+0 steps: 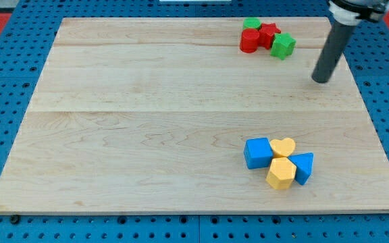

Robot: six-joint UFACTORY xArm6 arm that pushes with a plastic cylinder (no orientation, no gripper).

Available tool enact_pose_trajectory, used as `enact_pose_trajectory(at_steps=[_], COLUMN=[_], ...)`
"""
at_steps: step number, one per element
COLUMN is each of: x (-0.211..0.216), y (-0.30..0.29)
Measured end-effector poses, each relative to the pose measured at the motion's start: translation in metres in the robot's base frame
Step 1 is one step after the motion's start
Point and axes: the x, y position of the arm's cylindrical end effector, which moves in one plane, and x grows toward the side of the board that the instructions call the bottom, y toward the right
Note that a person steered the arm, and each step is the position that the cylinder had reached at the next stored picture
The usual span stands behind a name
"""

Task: Keep your hand to the right of the green star

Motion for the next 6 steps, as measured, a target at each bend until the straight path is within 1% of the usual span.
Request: enact_pose_trajectory(at_steps=[1, 2, 4, 6], x=[-0.012, -0.017, -0.067, -0.068], y=[-0.011, -0.004, 0.016, -0.045])
